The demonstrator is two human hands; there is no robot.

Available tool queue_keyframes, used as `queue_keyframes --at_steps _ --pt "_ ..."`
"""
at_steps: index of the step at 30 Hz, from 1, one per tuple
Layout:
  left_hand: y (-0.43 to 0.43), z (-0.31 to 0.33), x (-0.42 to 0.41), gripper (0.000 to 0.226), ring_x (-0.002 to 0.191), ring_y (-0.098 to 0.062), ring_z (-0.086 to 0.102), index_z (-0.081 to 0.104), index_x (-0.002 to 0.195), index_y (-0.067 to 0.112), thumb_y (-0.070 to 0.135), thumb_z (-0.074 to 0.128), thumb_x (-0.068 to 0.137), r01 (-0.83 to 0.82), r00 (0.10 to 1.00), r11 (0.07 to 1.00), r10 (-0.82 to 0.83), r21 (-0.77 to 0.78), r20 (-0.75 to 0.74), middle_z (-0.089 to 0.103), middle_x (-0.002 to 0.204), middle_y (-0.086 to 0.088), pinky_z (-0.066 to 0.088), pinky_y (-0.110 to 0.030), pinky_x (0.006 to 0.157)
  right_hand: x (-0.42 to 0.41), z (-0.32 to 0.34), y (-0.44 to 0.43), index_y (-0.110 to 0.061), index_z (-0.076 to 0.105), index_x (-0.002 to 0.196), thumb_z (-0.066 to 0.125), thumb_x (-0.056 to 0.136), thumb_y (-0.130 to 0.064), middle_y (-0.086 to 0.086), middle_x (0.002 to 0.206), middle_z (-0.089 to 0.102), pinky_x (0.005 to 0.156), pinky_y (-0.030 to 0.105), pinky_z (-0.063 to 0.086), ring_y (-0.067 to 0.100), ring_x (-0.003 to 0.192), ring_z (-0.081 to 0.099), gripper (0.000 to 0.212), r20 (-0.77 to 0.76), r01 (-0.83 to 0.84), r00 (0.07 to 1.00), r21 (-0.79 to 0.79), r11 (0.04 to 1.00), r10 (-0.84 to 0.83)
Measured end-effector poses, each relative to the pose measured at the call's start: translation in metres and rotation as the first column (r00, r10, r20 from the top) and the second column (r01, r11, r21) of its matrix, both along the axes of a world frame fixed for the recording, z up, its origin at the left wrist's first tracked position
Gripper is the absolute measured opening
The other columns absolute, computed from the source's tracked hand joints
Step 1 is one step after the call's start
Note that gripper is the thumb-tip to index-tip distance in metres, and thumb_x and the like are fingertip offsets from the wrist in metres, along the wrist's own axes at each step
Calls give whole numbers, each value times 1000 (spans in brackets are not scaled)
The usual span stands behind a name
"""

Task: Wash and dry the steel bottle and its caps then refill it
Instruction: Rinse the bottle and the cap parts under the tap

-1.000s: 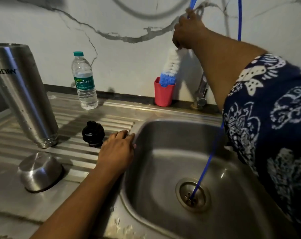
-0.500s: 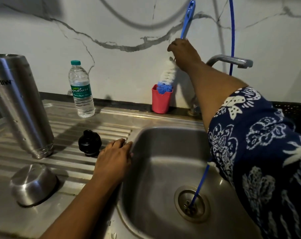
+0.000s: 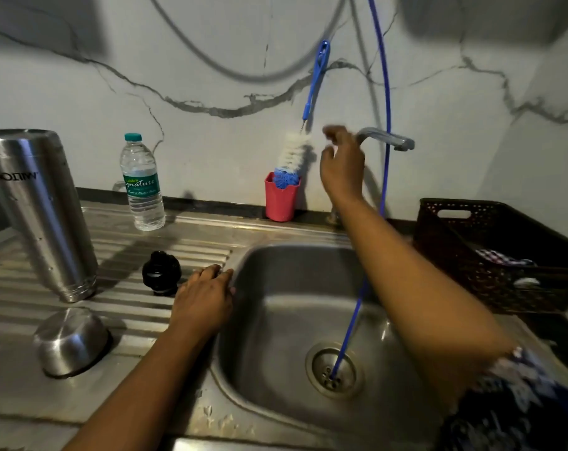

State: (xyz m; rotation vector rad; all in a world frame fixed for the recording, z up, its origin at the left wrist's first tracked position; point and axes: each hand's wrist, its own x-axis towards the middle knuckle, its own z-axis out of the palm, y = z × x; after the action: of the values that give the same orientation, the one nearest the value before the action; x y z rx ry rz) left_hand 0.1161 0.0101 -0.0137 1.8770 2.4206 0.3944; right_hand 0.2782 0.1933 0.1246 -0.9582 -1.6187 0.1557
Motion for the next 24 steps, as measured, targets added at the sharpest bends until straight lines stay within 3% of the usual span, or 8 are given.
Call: queue_keyframes --at_steps 4,7,10,12,15,18,21,24 --pt "-1 1 0 50 138 -25 30 33 148 26 35 39 99 0 1000 1000 0 1 16 28 155 -2 29 -37 109 14 -65 -3 -11 22 147 50 91 -9 11 154 17 111 39 32 30 137 30 63 -28 90 992 -539 837 -125" --pt "0 1 -1 50 137 -26 31 33 148 27 35 40 99 1 1000 1000 -1 -2 16 28 155 -3 29 -37 109 25 -79 16 -8 1 151 49 93 -9 12 158 2 111 37 25 32 142 18 75 -56 74 985 -711 699 -161" --pt "3 -1 -2 50 138 -25 30 32 148 27 37 39 99 -3 1000 1000 3 1 9 27 155 -2 29 -37 110 24 -86 27 -16 11 150 49 86 2 15 149 30 106 41 38 36 130 39 76 -62 2 996 -684 729 -61" --pt "5 -2 -2 50 138 -25 30 32 148 27 37 39 99 -4 1000 1000 4 7 3 27 155 -2 28 -37 110 20 -94 34 -18 13 149 51 82 2 14 145 36 106 46 38 35 128 41 80 6 47 998 -644 763 -56" --pt "6 -3 -1 49 138 -26 31 33 147 26 38 39 100 -7 1000 1000 7 17 4 29 154 -3 28 -37 109 23 -106 33 -17 2 151 51 84 -2 10 157 11 116 46 21 30 144 14 84 274 184 961 -555 811 -30" --pt "7 -4 -2 50 138 -26 30 33 147 27 41 38 100 -11 1000 1000 11 11 -14 29 154 -3 28 -37 109 25 -113 33 -16 1 151 48 85 -5 3 159 -11 117 48 4 22 145 -13 82 614 297 787 -450 842 51" --pt "8 -6 -3 51 137 -27 31 33 147 27 45 37 99 -9 1000 1000 9 -15 -29 29 154 -3 29 -38 109 26 -98 30 -14 -1 151 46 86 -6 3 158 -16 116 50 0 22 144 -18 81 766 377 628 -453 808 136" --pt "7 -3 0 52 138 -28 30 34 146 27 46 39 98 -12 1000 999 11 -30 -13 28 154 -4 29 -39 109 29 -79 13 -12 -1 151 45 89 -9 7 159 -7 117 48 3 25 146 -7 78 772 382 601 -506 773 209"
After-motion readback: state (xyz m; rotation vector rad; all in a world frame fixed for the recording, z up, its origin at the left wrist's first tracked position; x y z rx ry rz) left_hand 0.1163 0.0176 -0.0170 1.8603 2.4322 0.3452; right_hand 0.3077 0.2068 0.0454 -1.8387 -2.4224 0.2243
